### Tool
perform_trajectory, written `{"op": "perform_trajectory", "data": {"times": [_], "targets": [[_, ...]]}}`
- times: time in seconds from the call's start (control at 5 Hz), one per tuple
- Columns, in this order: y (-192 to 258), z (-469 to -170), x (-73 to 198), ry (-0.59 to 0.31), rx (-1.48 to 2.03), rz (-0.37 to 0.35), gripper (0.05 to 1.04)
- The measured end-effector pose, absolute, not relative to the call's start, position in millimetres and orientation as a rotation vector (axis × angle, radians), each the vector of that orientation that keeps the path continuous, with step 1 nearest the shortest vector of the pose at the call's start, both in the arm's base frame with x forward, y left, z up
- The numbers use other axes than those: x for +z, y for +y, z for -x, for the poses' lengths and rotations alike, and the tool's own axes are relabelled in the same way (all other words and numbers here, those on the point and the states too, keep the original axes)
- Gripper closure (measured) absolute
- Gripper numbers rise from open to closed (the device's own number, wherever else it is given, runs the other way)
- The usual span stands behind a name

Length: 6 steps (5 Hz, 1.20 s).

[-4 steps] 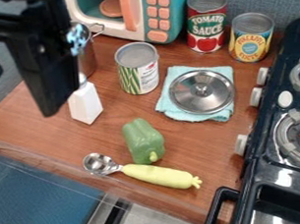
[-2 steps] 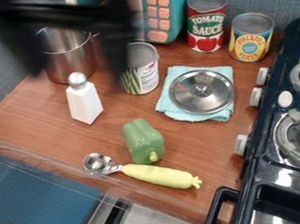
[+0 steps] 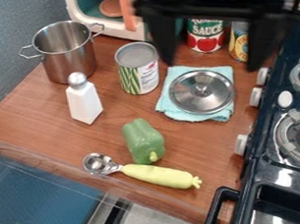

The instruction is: Put green thing to the pot

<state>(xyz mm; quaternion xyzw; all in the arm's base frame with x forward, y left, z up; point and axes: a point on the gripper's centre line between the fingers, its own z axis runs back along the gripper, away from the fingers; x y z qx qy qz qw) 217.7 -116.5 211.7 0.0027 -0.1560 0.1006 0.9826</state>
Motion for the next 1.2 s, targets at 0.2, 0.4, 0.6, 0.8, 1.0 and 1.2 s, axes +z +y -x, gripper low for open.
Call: {"op": "perform_trajectory", "data": {"times": [0.2, 0.4, 0.6, 0.8, 1.0, 1.2], "targets": [[-124.0, -233.6, 197.6, -0.367, 0.314, -0.052, 0.083], [-100.4, -234.0, 187.6, -0.428, 0.481, -0.116, 0.083], [-54.5, -225.0, 190.5, -0.468, 0.693, -0.148, 0.083], [-26.2, -217.5, 188.2, -0.473, 0.805, -0.158, 0.083], [-9.9, -214.0, 180.4, -0.463, 0.904, -0.167, 0.083], [-3.8, -223.8, 166.8, -0.429, 0.959, -0.171, 0.083]]}}
